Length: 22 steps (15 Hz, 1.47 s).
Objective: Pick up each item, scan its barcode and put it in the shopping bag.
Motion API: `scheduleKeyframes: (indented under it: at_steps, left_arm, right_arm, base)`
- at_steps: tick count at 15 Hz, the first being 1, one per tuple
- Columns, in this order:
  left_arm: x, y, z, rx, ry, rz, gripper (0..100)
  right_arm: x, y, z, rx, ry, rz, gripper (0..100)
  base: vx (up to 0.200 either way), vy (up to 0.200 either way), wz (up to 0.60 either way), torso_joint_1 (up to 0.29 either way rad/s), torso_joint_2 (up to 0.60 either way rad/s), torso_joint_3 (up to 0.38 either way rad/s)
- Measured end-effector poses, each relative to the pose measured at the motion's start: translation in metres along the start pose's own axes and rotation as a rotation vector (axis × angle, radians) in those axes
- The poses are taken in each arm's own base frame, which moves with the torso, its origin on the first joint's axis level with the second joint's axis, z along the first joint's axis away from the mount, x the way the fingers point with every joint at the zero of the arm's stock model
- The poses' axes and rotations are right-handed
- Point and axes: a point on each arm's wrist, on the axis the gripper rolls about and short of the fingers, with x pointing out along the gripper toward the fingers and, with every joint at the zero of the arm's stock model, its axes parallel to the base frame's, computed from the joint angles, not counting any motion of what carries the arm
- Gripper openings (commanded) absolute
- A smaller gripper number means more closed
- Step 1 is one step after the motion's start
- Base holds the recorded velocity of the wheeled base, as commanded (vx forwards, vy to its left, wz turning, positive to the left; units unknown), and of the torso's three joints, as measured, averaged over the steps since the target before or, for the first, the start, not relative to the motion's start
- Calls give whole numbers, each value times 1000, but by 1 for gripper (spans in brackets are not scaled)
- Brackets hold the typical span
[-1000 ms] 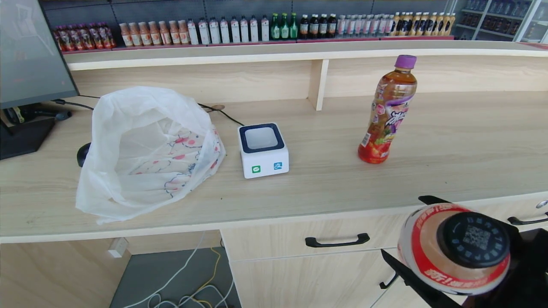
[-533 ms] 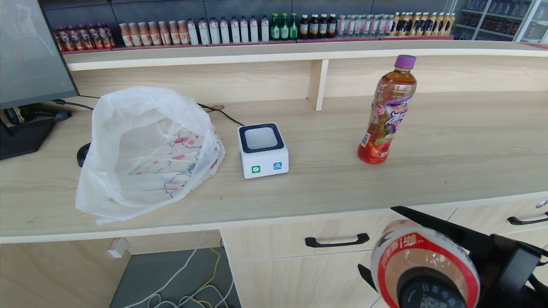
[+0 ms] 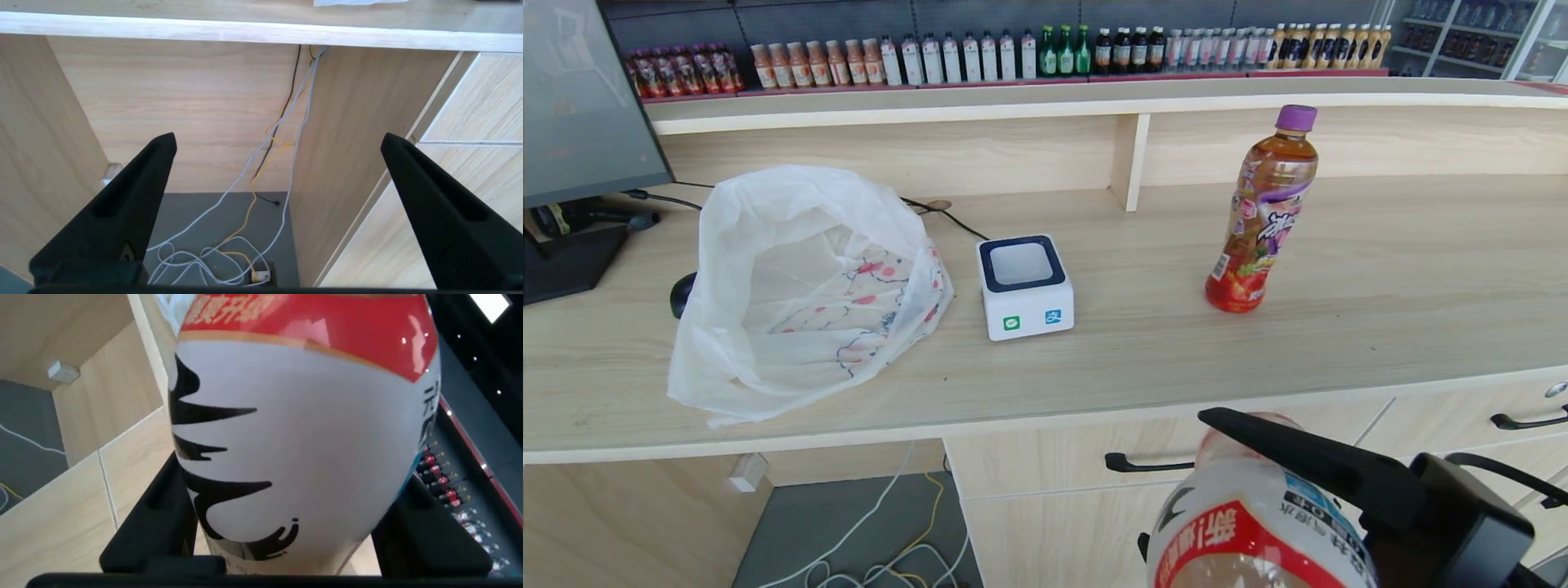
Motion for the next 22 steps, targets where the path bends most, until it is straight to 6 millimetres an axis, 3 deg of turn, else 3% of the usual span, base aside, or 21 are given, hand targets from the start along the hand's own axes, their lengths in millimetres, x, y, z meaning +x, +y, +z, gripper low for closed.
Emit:
scheduleKeyframes:
  at_steps: [10,22]
  left_arm:
    - [0,0,0,0,0,2,100]
    - [0,0,0,0,0,1,100]
  right_arm:
    - [35,2,22,-147,-173,24,0]
    - [43,3,21,-280,-168,10,0]
  base:
    - [0,0,0,0,0,0]
    - [0,0,0,0,0,0]
